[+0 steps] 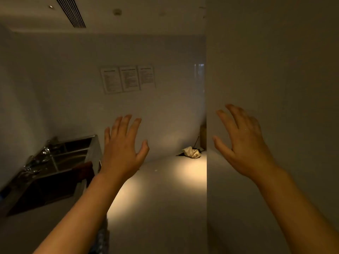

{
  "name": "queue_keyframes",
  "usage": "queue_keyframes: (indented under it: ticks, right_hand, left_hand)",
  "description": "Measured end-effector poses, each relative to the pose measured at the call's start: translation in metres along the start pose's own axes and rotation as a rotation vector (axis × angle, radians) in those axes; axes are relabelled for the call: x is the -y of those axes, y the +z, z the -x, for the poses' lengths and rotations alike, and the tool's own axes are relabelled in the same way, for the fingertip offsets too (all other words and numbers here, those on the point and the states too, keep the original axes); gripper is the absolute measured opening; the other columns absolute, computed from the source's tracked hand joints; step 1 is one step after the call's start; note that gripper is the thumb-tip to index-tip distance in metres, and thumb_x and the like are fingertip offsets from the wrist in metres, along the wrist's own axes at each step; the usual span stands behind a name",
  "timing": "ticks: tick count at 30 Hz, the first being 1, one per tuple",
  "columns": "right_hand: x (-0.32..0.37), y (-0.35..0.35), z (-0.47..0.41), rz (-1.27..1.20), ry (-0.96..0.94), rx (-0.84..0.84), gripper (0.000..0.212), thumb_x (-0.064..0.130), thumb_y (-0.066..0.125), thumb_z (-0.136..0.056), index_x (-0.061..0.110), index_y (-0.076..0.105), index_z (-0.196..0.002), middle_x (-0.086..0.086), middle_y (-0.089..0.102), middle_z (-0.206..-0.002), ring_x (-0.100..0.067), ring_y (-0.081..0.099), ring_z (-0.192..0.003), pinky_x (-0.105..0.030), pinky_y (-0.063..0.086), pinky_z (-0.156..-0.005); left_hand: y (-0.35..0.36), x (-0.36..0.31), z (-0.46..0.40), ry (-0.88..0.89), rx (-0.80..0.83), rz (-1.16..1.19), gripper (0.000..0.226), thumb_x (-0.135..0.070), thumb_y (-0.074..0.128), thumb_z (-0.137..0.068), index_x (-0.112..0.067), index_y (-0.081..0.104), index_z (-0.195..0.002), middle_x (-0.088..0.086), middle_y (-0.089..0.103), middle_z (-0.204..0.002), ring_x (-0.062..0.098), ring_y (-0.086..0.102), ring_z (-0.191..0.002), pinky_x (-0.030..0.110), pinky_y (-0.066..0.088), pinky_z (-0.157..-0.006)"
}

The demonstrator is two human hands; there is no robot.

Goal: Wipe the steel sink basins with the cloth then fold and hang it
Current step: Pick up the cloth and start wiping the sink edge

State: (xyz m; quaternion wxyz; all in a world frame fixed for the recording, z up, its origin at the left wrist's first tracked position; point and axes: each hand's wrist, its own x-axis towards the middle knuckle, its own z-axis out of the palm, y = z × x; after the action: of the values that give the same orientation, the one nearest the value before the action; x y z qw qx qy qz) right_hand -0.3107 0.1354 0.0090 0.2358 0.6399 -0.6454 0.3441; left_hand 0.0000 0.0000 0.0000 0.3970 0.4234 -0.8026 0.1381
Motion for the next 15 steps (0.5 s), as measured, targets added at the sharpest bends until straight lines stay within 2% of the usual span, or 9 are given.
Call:
queue_keyframes:
  ticks: [10,15]
  right_hand:
    - [0.010,0.102,-0.062,0.073,0.032,0.100,0.071,0.062,0.032,-0.096,0.031,0.022,-0.159,-0.001,0.016,-0.168,-0.024,0.017,-0.155,-0.058,0.022,-0.122]
    - [0.019,0.150,-0.109,0.083,0.051,0.104,0.068,0.056,0.039,-0.098,0.031,0.023,-0.159,0.000,0.016,-0.168,-0.023,0.019,-0.153,-0.058,0.025,-0.120]
  left_hand:
    - [0.105,0.106,-0.054,-0.007,0.003,0.074,0.071,-0.054,0.042,-0.095,-0.028,0.030,-0.160,0.003,0.027,-0.169,0.028,0.015,-0.159,0.061,0.017,-0.125]
    - [0.148,0.157,-0.095,0.017,-0.001,0.130,0.070,-0.053,0.044,-0.095,-0.028,0.032,-0.160,0.004,0.029,-0.168,0.029,0.017,-0.158,0.063,0.020,-0.124]
